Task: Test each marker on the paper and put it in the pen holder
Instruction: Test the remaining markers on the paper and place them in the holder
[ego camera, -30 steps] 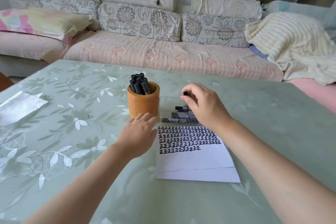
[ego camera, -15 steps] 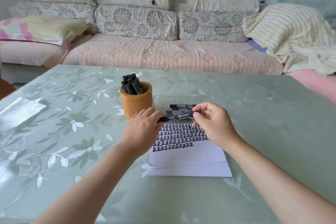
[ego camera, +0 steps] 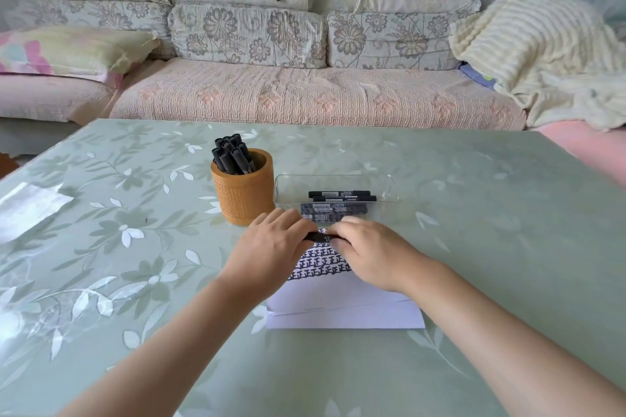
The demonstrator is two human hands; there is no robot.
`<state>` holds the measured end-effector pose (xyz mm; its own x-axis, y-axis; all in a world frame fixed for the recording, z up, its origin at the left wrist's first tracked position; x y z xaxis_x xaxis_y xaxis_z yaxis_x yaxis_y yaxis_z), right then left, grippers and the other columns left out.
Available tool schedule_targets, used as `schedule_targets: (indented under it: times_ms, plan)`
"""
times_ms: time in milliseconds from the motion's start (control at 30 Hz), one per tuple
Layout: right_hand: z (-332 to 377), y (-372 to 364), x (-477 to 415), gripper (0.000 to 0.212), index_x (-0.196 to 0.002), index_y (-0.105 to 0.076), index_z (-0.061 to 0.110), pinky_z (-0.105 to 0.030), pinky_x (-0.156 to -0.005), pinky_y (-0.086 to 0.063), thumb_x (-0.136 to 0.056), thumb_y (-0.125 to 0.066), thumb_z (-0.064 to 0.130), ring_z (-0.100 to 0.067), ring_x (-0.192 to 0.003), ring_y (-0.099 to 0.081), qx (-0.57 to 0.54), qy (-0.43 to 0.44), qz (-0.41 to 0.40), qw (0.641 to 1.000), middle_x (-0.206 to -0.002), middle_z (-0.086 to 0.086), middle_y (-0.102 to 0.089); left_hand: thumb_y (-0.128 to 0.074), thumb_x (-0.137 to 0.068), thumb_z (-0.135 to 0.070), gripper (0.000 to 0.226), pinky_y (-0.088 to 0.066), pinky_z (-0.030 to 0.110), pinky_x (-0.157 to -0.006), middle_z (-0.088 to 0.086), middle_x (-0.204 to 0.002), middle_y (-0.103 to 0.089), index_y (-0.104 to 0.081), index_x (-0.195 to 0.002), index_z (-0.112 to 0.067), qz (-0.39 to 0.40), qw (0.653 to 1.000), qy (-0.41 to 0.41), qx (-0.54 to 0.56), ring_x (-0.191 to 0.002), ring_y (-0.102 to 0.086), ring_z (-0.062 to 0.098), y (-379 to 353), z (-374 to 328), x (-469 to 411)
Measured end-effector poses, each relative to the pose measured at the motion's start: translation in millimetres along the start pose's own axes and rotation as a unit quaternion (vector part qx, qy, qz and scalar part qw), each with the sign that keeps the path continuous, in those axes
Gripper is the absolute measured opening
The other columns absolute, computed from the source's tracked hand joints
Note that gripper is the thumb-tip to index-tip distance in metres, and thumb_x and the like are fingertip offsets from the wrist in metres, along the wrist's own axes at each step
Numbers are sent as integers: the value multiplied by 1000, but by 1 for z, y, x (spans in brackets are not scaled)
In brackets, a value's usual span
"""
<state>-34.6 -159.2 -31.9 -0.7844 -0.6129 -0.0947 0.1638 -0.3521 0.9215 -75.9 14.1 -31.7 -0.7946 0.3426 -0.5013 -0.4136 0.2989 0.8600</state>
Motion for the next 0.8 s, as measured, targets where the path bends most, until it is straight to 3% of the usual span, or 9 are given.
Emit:
schedule_targets:
  times_ms: [133,233,333,400,467,533,633,700,800]
  plan:
    - [-2,0,-2,19,-105,-63,16,-37,-79,-43,-101,-48,28,-17,-88,-51,-28,9,24,999,-90,5,-55,-57,-88,-33,19,-46,29,-63,-6,-82,-58,-65,-97,-19,1,1000,-4,16,-75,-55,19,-1,-4,2]
    - [-3,-2,-1,17,-100,-64,17,-40,-75,-44,-100,-50,28,-19,-82,-52,-15,23,24,999,-85,2,-59,-63,-87,-29,12,-41,26,-55,-6,-74,-56,-67,-90,-19,6,1000,-17,23,-69,-55,18,0,-2,2]
    - [-6,-1,0,18,-106,-67,18,-42,-75,-47,-98,-54,28,-20,-83,-55,9,52,-19,998,-85,1,-60,-52,-93,-33,23,-42,30,-50,-5,-70,-54,-67,-88,-16,19,999,-27,29,-66,-54,18,-5,-1,1]
    - [-6,3,1,19,-109,-70,20,-32,-67,-46,-94,-59,26,-20,-80,-58,43,83,-63,994,-83,3,-60,-43,-96,-38,34,-40,30,-49,-6,-68,-54,-66,-85,-16,22,999,-18,38,-64,-53,18,-7,-1,0]
    - [-5,8,3,18,-104,-72,19,-25,-61,-37,-87,-65,23,-21,-74,-57,90,128,-107,982,-78,3,-59,-44,-98,-39,33,-38,31,-53,-6,-68,-53,-64,-84,-17,55,996,24,65,-64,-50,17,-9,0,-1]
    - [-3,11,5,15,-99,-71,18,-26,-60,-37,-84,-67,22,-21,-70,-54,118,155,-126,973,-75,3,-58,-48,-99,-35,26,-40,32,-60,-7,-73,-54,-66,-90,-18,80,989,59,106,-69,-50,15,-11,2,-1]
    - [0,10,7,18,-104,-70,20,-29,-60,-42,-92,-60,28,-22,-76,-59,96,128,-117,980,-80,3,-62,-48,-97,-37,28,-43,30,-60,-7,-74,-56,-68,-93,-18,55,993,14,100,-72,-52,15,-5,4,-3]
    - [-1,9,5,22,-105,-69,21,-36,-67,-48,-97,-54,34,-22,-81,-59,21,72,-73,995,-85,3,-66,-50,-96,-36,25,-44,28,-59,-8,-73,-58,-68,-92,-19,40,997,-33,57,-72,-52,14,-1,7,-3]
    - [-1,8,3,22,-105,-70,24,-37,-72,-48,-98,-53,36,-19,-82,-58,-9,57,-54,997,-86,4,-66,-53,-94,-34,20,-45,29,-58,-9,-76,-57,-66,-94,-20,37,997,-40,46,-73,-52,14,1,6,0]
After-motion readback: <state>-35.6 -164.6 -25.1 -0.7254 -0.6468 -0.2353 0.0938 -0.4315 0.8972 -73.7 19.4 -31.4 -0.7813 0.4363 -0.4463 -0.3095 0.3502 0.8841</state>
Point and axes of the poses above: each hand's wrist, its own x-axis away from the middle knuckle, its own y-axis out of the back of the hand, z = x × y, the point moved 3 cm from there along -x, towards the middle knuckle
